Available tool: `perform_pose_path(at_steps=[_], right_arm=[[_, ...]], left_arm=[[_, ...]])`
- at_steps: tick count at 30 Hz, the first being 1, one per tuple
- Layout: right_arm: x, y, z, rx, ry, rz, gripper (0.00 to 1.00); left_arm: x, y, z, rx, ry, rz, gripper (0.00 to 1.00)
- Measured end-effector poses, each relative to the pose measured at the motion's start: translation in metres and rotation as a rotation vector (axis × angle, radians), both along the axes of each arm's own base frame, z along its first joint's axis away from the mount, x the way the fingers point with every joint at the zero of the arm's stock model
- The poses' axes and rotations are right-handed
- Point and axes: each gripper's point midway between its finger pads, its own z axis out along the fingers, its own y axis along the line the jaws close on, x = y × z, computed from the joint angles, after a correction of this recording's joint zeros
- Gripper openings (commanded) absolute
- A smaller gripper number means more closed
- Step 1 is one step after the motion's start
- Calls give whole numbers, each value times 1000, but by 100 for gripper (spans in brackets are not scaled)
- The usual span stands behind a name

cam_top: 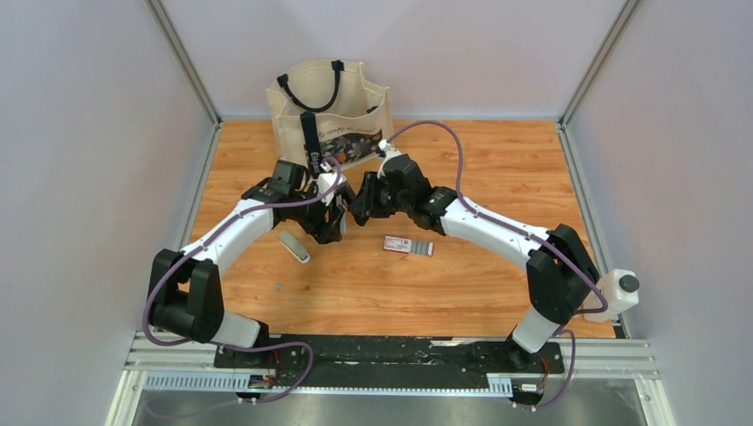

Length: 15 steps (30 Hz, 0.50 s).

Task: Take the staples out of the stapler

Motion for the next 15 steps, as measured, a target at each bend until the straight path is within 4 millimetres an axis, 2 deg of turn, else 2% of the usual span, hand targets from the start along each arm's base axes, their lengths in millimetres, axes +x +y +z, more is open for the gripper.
perform_pose_path(at_steps=[6, 13, 15], right_arm=[[-2, 3, 3, 31, 10, 3, 0], [-5, 2, 6, 45, 15, 2, 0], [-6, 2, 8, 51, 14, 1, 0]], left_arm=[[-4, -3, 1, -15, -3, -45, 73], [-14, -2, -10, -5, 1, -98, 70], [-15, -1, -12, 1, 0, -107, 66]])
